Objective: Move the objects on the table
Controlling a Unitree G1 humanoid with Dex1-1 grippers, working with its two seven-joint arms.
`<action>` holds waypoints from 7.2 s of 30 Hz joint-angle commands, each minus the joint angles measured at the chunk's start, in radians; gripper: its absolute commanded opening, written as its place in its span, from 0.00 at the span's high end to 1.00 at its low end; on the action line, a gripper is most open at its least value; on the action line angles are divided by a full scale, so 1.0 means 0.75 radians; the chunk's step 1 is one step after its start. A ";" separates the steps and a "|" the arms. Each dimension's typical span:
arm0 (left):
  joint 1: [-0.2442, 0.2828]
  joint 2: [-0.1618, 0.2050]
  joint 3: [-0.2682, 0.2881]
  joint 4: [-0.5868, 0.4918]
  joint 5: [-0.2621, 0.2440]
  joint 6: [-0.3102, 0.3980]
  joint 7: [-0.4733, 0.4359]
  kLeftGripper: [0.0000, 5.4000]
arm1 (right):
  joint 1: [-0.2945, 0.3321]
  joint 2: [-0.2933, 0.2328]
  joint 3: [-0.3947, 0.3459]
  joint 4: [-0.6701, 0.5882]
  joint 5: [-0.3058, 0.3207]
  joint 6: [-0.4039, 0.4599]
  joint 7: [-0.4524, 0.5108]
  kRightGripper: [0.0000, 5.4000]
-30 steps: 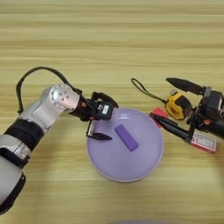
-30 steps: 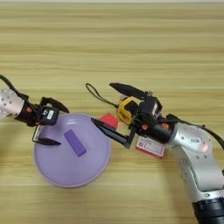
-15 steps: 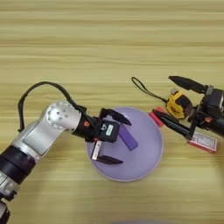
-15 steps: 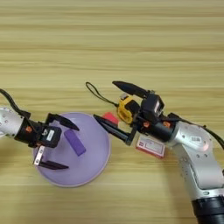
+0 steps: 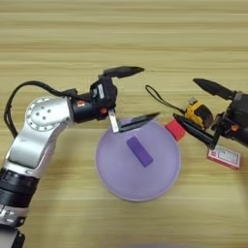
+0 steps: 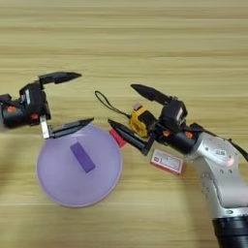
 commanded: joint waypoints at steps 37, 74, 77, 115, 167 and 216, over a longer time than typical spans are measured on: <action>-0.051 -0.331 0.403 1.077 0.377 -0.774 1.120 0.00 | -0.006 -0.140 -0.111 0.204 -0.123 -0.151 -0.010 0.00; -0.045 -0.352 0.406 1.132 0.269 -0.743 1.031 0.00 | 0.039 -0.352 -0.005 0.641 -0.299 -0.156 0.308 0.00; -0.044 -0.350 0.394 1.146 0.275 -0.703 1.026 0.00 | 0.044 -0.356 -0.001 0.631 -0.300 -0.153 0.312 0.00; -0.043 -0.350 0.375 1.143 0.281 -0.678 1.030 0.00 | 0.081 -0.407 0.043 0.585 -0.330 -0.071 0.323 0.61; -0.047 -0.378 0.347 1.148 0.304 -0.685 1.070 0.00 | -0.339 0.002 0.642 0.150 -0.491 0.262 0.152 0.61; -0.043 -0.385 0.340 1.137 0.307 -0.682 1.079 0.00 | -0.235 0.058 0.689 0.146 -0.515 0.415 0.081 0.22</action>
